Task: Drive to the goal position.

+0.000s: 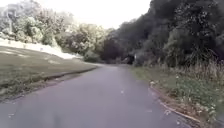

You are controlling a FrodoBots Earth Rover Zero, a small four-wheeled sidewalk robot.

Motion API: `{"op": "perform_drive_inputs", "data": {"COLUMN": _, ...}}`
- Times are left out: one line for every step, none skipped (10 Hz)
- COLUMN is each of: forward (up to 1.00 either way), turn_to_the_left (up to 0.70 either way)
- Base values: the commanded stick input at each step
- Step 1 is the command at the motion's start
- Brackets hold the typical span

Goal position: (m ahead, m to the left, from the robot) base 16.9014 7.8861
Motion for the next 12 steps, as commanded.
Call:
{"op": "perform_drive_inputs", "data": {"forward": 1.00, "turn_to_the_left": 0.00}}
{"op": "perform_drive_inputs", "data": {"forward": 1.00, "turn_to_the_left": 0.00}}
{"op": "perform_drive_inputs", "data": {"forward": 1.00, "turn_to_the_left": 0.00}}
{"op": "perform_drive_inputs", "data": {"forward": 1.00, "turn_to_the_left": 0.00}}
{"op": "perform_drive_inputs", "data": {"forward": 1.00, "turn_to_the_left": 0.00}}
{"op": "perform_drive_inputs", "data": {"forward": 1.00, "turn_to_the_left": 0.00}}
{"op": "perform_drive_inputs", "data": {"forward": 1.00, "turn_to_the_left": 0.00}}
{"op": "perform_drive_inputs", "data": {"forward": 1.00, "turn_to_the_left": 0.00}}
{"op": "perform_drive_inputs", "data": {"forward": 1.00, "turn_to_the_left": 0.00}}
{"op": "perform_drive_inputs", "data": {"forward": 1.00, "turn_to_the_left": 0.00}}
{"op": "perform_drive_inputs", "data": {"forward": 1.00, "turn_to_the_left": 0.00}}
{"op": "perform_drive_inputs", "data": {"forward": 1.00, "turn_to_the_left": 0.00}}
